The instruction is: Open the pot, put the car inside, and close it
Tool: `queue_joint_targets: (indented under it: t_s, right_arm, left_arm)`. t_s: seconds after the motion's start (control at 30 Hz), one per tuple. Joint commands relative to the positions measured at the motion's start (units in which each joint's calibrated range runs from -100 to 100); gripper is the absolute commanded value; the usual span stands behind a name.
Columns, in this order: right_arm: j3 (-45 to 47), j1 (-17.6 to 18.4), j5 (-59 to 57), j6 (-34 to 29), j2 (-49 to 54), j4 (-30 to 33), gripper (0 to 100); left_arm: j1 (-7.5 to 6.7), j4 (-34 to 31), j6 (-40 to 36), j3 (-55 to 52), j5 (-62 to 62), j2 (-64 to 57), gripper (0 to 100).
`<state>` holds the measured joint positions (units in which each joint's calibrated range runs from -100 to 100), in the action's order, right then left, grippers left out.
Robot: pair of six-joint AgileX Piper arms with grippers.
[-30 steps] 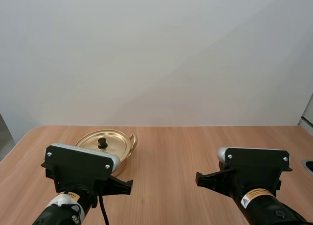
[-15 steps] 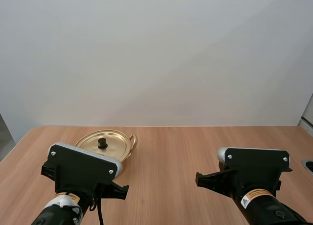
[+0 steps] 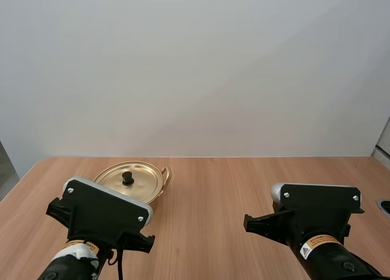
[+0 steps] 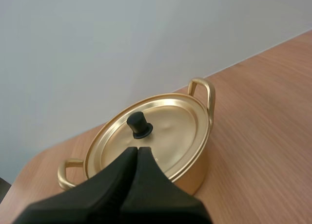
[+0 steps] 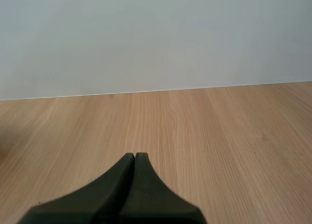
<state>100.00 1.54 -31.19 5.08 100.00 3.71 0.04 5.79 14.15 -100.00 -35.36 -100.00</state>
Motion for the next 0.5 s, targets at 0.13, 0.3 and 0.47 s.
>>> queue_joint_targets:
  t_s: [0.13, 0.3, 0.47]
  right_arm:
    - [0.0, 0.01, -0.02, -0.02, 0.0, 0.0, 0]
    - [0.0, 0.01, -0.02, -0.02, 0.0, 0.0, 0]
    - [0.0, 0.01, -0.02, -0.02, 0.0, 0.0, 0]
  left_arm:
    - [0.01, -10.57, -19.32, 0.0, -0.71, 0.0, 0]
    - [0.93, -12.08, -21.77, 0.0, 0.81, 0.0, 0]
    - [1.5, -8.4, -28.74, 0.41, 4.09, 0.0, 0]
